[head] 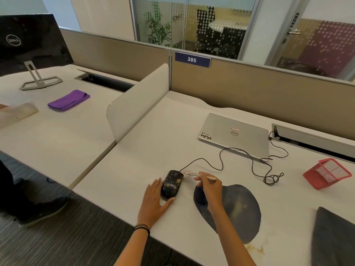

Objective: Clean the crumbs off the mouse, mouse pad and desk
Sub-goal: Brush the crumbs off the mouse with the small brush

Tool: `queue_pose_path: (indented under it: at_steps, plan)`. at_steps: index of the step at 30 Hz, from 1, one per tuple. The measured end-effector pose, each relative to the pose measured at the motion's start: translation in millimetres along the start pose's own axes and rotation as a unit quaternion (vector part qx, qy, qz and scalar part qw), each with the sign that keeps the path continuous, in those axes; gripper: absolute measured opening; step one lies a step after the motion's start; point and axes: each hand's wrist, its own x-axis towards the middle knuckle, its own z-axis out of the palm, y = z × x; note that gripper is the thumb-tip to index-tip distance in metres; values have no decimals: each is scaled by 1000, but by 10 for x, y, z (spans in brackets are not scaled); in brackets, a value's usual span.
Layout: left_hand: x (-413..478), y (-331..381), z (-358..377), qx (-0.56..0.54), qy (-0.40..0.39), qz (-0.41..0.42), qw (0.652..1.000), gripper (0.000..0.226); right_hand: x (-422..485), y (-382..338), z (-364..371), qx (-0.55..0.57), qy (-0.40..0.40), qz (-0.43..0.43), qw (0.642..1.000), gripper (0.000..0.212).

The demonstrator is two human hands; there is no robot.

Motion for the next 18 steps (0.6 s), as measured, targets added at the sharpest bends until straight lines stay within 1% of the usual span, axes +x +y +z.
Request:
queue_pose_path:
  at_steps: [3,4,6,8,9,12,13,17,18]
  plan:
    - [1,2,-2,-2,2,0,1000,82,-41,-3,17,-18,-53,4,998,13]
    - [-2,2,-2,-2,1,0,1000,82,-54,5,23,-25,-56,4,998,13]
    - [-6,5,-2,-3,2,1,1000,83,-72,23,32,-42,-20,-18,999,16]
    - [-6,2,-1,-7,3,1,1000,84,-88,26,35,-33,13,-37,999,18]
    - [-6,-1,1,-7,3,2,1000,85,-97,26,37,-26,11,-38,999,17]
    - [-1,-13,3,-6,3,0,1000,84,-119,27,41,-41,-36,-24,998,19]
    - [2,-15,4,-5,3,0,1000,83,-119,31,36,-45,-40,-23,998,20]
    - [-2,-17,10,-10,7,4,1000,84,-107,25,-1,-37,18,-48,998,20]
    - [-1,-19,11,-10,7,5,1000,84,-103,13,-7,-28,20,-49,998,20]
